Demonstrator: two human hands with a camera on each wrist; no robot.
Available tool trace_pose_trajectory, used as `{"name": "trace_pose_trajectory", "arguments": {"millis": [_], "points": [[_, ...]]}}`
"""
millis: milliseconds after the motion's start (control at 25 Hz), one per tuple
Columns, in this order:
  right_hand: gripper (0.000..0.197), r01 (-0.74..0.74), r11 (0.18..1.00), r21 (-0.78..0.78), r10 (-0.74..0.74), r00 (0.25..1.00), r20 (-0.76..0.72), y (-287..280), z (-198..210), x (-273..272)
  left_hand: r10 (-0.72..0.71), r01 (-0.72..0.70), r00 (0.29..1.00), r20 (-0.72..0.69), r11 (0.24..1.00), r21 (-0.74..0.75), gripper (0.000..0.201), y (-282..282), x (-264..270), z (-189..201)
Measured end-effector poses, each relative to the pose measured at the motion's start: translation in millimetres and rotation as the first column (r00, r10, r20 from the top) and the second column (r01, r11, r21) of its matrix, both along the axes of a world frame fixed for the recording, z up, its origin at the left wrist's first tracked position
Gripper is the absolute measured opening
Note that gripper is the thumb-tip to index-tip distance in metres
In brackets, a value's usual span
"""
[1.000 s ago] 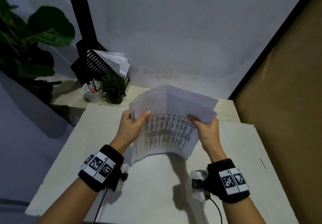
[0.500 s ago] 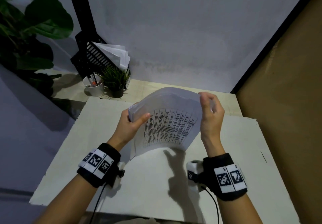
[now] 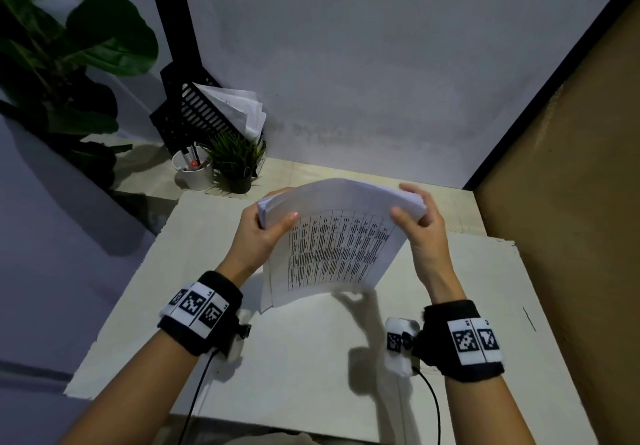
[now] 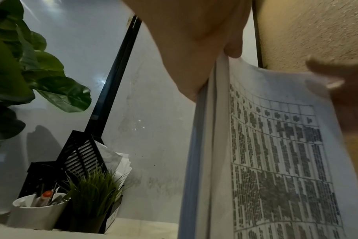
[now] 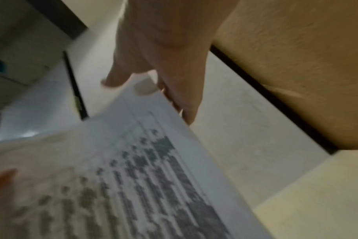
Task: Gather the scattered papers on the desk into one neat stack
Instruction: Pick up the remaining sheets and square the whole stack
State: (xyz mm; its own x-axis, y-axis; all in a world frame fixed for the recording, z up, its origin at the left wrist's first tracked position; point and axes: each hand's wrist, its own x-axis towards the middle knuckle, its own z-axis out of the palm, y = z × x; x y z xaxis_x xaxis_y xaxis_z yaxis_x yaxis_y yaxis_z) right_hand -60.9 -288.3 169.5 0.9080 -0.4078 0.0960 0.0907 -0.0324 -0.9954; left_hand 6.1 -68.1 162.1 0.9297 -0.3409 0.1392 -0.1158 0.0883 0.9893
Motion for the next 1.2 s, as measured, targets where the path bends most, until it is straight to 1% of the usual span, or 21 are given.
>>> {"name": "trace_pose_trajectory", "arguments": {"millis": [40,80,120,200,240,280,360,440,520,560,600,640,680,720,760,840,880,960,1080,1160,1200], "points": [[0.032,-0.055,0.998,-0.014,0.054,0.996,-0.073,0,-4,0,0.015,-0.015,1.0,-0.011,1.0,0.001,0.027,-3,0,3],[0.033,-0.064,0.997,-0.044,0.058,0.99,-0.126,2,-7,0,0.041,-0.041,0.998,-0.043,0.999,0.002,0.028,-4,-1,6],[0.034,-0.046,0.997,-0.066,0.036,0.989,-0.14,6,-8,-1,0.071,-0.071,0.995,-0.075,0.997,-0.003,0.029,-4,-2,10],[0.036,-0.002,0.998,-0.057,-0.002,0.997,-0.08,11,-5,-1,0.126,-0.129,0.989,-0.082,0.991,-0.032,0.021,2,1,14],[0.036,-0.001,0.999,-0.036,-0.001,0.999,-0.04,12,-4,-3,0.14,-0.142,0.989,-0.054,0.99,-0.027,0.018,4,2,18],[0.037,-0.004,1.0,-0.022,0.004,1.0,-0.007,12,-4,-6,0.114,-0.114,0.993,-0.004,0.993,-0.015,0.018,6,3,19],[0.034,-0.007,1.0,-0.002,0.007,1.0,0.003,13,-7,-9,0.021,-0.023,0.995,0.096,1.0,0.016,0.021,11,4,20],[0.027,-0.008,1.0,0.006,0.008,0.999,-0.034,16,-9,-8,0.013,-0.015,0.994,0.104,1.0,0.019,0.033,11,3,20],[0.018,0.002,0.999,0.038,-0.001,1.0,-0.017,21,-5,-5,0.03,-0.031,0.991,0.129,1.0,0.002,0.052,9,4,18],[0.018,0.014,0.999,0.048,-0.014,1.0,0.009,23,-2,-3,0.048,-0.05,0.989,0.141,0.999,0.01,0.06,8,5,17],[0.023,0.03,0.998,0.05,-0.032,0.999,0.039,25,2,-1,0.064,-0.066,0.987,0.15,0.998,0.011,0.064,5,5,17],[0.031,0.052,0.998,0.042,-0.054,0.997,0.061,27,5,2,0.086,-0.088,0.985,0.148,0.996,0.009,0.061,3,5,19],[0.036,0.069,0.997,0.028,-0.071,0.995,0.072,30,8,4,0.107,-0.108,0.985,0.136,0.994,0.001,0.053,0,6,20],[0.037,0.086,0.996,0.014,-0.087,0.994,0.073,32,10,6,0.131,-0.131,0.985,0.116,0.991,-0.008,0.043,-1,8,20],[0.033,0.101,0.995,0.011,-0.101,0.992,0.072,33,10,8,0.143,-0.143,0.984,0.108,0.99,-0.01,0.037,-1,10,19],[0.019,0.119,0.993,0.02,-0.121,0.99,0.067,32,11,10,0.129,-0.131,0.985,0.118,0.991,0.004,0.034,0,11,18],[0.016,0.119,0.993,0.018,-0.12,0.99,0.069,31,11,11,0.121,-0.124,0.986,0.118,0.992,0.011,0.034,0,11,17],[0.014,0.092,0.996,0.009,-0.093,0.993,0.074,27,11,12,0.113,-0.113,0.986,0.119,0.994,-0.003,0.034,2,11,17],[0.011,-0.013,1.0,-0.02,0.014,0.999,0.036,21,9,9,0.081,-0.083,0.99,0.116,0.997,0.007,0.027,4,13,13],[0.018,-0.033,0.999,-0.022,0.032,0.999,-0.021,21,6,7,0.087,-0.089,0.995,0.048,0.996,0.021,0.014,5,13,6],[0.022,-0.007,1.0,-0.017,0.007,1.0,-0.025,22,5,6,0.124,-0.124,0.992,-0.011,0.991,0.041,0.014,5,11,6]]}}
